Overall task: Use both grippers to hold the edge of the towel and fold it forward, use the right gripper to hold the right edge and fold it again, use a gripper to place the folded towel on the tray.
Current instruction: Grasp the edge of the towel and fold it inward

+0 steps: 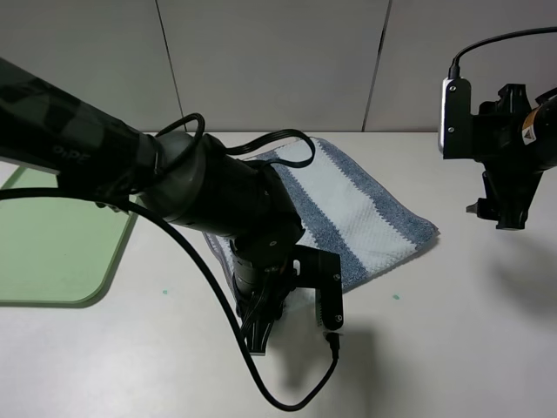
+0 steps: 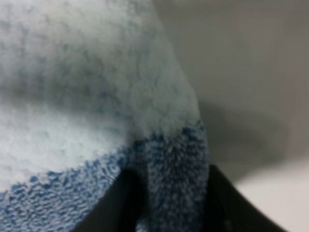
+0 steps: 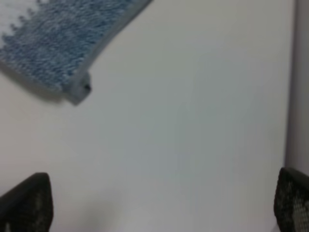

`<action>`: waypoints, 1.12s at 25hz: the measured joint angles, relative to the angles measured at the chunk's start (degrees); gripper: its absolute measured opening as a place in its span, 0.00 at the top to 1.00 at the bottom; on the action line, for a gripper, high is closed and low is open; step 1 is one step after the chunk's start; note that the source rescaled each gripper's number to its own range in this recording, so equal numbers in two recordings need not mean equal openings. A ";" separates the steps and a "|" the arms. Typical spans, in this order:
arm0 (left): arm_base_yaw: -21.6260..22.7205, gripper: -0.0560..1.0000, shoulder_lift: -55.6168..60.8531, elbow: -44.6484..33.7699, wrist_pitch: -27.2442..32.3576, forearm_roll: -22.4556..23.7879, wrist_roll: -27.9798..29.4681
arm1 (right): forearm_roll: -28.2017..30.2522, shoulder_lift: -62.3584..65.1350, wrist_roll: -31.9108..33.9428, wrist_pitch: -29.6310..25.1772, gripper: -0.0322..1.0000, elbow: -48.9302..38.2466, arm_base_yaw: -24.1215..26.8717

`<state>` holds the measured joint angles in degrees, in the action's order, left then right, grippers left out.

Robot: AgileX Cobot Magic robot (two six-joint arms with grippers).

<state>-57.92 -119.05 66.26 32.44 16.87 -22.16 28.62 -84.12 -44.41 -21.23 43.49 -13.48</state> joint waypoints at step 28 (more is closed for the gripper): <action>0.00 0.94 0.00 0.00 -0.16 0.39 0.78 | -2.60 -14.83 -17.99 1.89 0.00 0.05 -0.16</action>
<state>-57.92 -119.05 66.26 32.28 17.27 -21.38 26.01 -98.94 -62.40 -19.34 43.53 -13.64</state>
